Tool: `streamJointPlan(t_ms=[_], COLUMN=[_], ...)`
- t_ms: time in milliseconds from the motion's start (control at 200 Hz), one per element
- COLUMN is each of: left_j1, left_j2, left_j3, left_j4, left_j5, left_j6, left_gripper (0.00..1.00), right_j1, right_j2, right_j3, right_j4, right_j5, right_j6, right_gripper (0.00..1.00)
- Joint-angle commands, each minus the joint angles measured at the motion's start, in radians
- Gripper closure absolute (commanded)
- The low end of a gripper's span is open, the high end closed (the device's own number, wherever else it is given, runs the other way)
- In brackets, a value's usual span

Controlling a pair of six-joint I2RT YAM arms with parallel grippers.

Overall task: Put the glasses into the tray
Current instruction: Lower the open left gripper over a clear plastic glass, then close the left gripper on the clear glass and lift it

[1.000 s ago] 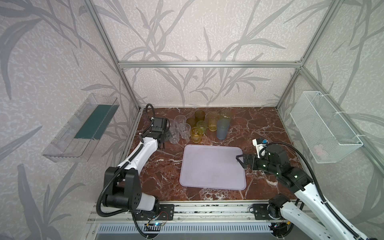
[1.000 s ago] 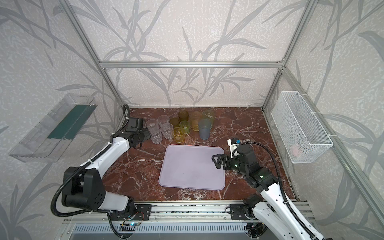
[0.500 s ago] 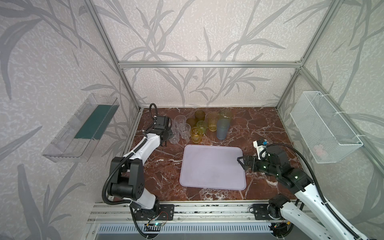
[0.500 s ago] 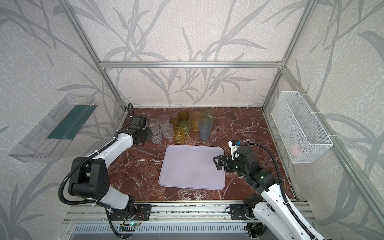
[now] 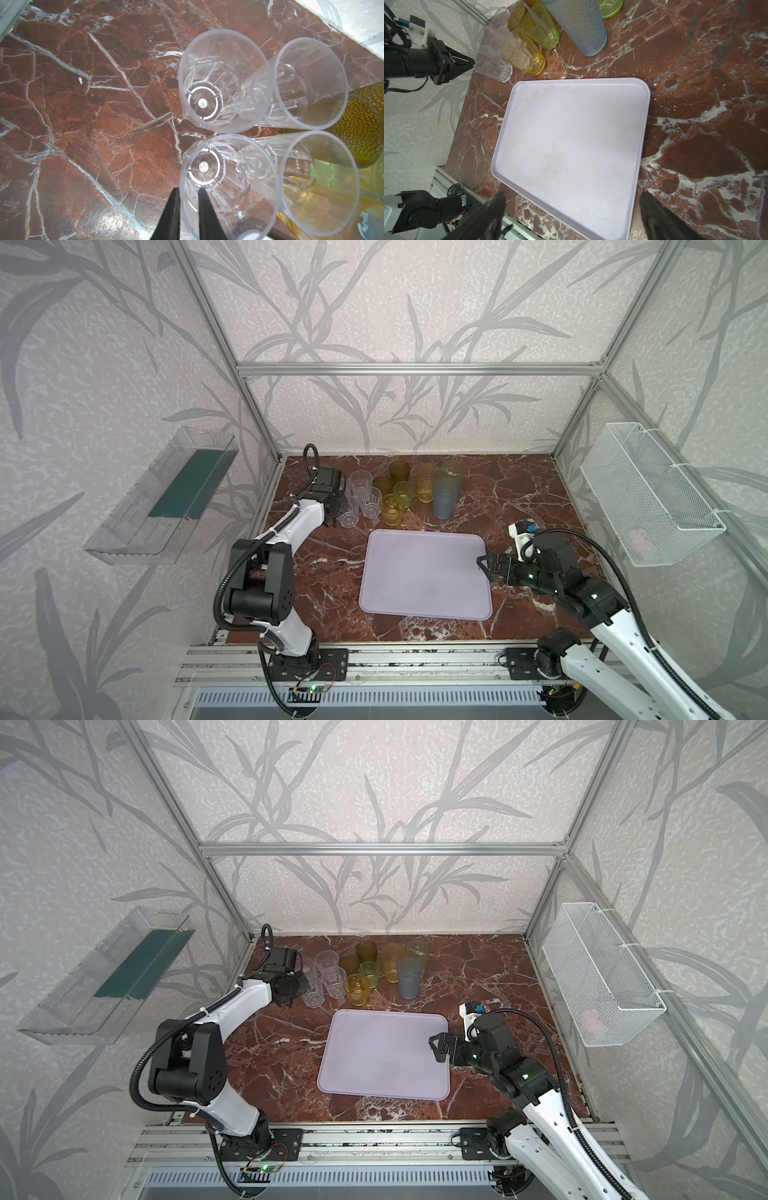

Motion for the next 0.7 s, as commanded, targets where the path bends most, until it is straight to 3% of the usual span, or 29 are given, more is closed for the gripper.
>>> streamJointPlan(t_ms=[0,555,695], left_j1=[0.004,0.004,0.004], left_j2=[0.029,0.100,0.107], left_j3=[0.049,0.089,0.095], left_j4=[-0.046,-0.072,-0.083], left_j5=[-0.004,-0.011,-0.013], left_j6=[0.019,0.040,0.042], left_gripper=[0.83,0.84,0.89], right_j1=[-0.005,-0.011,-0.010], right_j2=[-0.014,-0.014,-0.013], right_j3=[-0.003,-0.012,-0.011], right_j4=[-0.023,-0.025,-0.024], right_j5=[0.016,0.023,0.023], right_j6=[-0.012,0.006,0.008], right_gripper=[0.01,0.01,0.01])
